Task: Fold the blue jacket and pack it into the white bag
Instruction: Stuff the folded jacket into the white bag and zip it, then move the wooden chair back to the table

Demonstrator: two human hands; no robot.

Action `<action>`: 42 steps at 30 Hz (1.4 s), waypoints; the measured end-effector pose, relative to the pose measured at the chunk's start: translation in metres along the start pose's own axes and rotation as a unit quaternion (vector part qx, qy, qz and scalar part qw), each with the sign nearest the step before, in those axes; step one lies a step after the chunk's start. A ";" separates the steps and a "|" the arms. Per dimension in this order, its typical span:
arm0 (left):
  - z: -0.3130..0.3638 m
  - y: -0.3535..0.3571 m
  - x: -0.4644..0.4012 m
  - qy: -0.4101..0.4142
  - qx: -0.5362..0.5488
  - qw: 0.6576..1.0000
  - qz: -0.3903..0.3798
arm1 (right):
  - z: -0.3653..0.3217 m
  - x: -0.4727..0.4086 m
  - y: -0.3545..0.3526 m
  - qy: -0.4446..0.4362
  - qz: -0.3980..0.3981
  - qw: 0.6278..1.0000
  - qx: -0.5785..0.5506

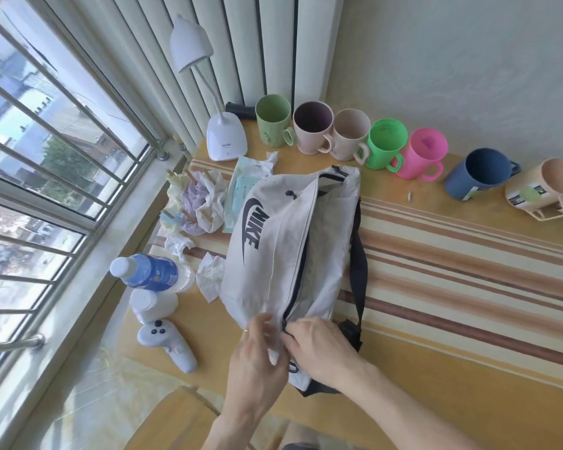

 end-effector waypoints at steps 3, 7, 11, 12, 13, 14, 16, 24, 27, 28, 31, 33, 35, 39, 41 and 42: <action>0.023 -0.006 -0.004 0.033 -0.060 0.997 0.041 | -0.010 -0.003 -0.040 0.002 -0.015 0.997 -0.070; 0.049 -0.013 -0.017 0.044 -0.122 0.987 0.093 | -0.018 -0.014 -0.082 -0.030 -0.066 0.997 -0.033; 0.054 -0.011 -0.008 0.067 -0.160 0.982 0.077 | 0.022 -0.048 -0.119 -0.002 -0.107 0.994 0.011; 0.051 -0.010 -0.007 0.062 -0.170 0.980 0.078 | 0.035 -0.061 -0.127 0.005 -0.110 0.994 0.022; 0.046 -0.009 -0.008 0.054 -0.178 0.980 0.077 | 0.048 -0.075 -0.136 0.015 -0.104 0.994 0.042; 0.041 -0.006 -0.008 0.047 -0.183 0.979 0.072 | 0.062 -0.089 -0.146 0.027 -0.090 0.993 0.065; 0.032 -0.001 -0.008 0.042 -0.195 0.978 0.061 | 0.099 -0.114 -0.167 0.066 -0.050 0.990 0.117; 0.013 0.015 -0.012 0.058 -0.223 0.972 0.054 | 0.159 -0.108 -0.191 0.209 0.160 0.956 0.133; 0.006 0.015 -0.008 0.052 -0.201 0.976 0.065 | 0.125 -0.076 -0.161 0.203 0.166 0.962 0.081; 0.005 0.014 -0.005 0.052 -0.194 0.977 0.068 | 0.112 -0.063 -0.147 0.193 0.156 0.967 0.064; 0.002 0.010 0.009 0.059 -0.175 0.980 0.076 | 0.069 -0.022 -0.098 0.159 0.135 0.978 0.027; -0.005 0.011 0.021 0.057 -0.192 0.977 0.072 | 0.043 0.008 -0.069 0.149 0.128 0.980 0.013; -0.021 0.014 0.036 0.054 -0.224 0.971 0.059 | 0.018 0.037 -0.042 0.144 0.127 0.981 0.006; -0.068 0.009 0.085 0.038 -0.260 0.963 0.062 | -0.042 0.102 0.010 0.103 0.129 0.986 -0.011; -0.094 0.008 0.108 0.021 -0.283 0.957 0.056 | -0.069 0.134 0.035 0.083 0.122 0.989 -0.006; -0.112 0.003 0.127 0.007 -0.295 0.954 0.062 | -0.087 0.155 0.049 0.070 0.115 0.991 -0.001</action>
Point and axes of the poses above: each hand's wrist, its own x-axis away from the middle knuckle, its own y-axis out of the palm, z = x × y, the point moved 9 cm from there along -x, towards the middle knuckle, and after that the axes turned 15 degrees about -y, right-handed, at the moved point
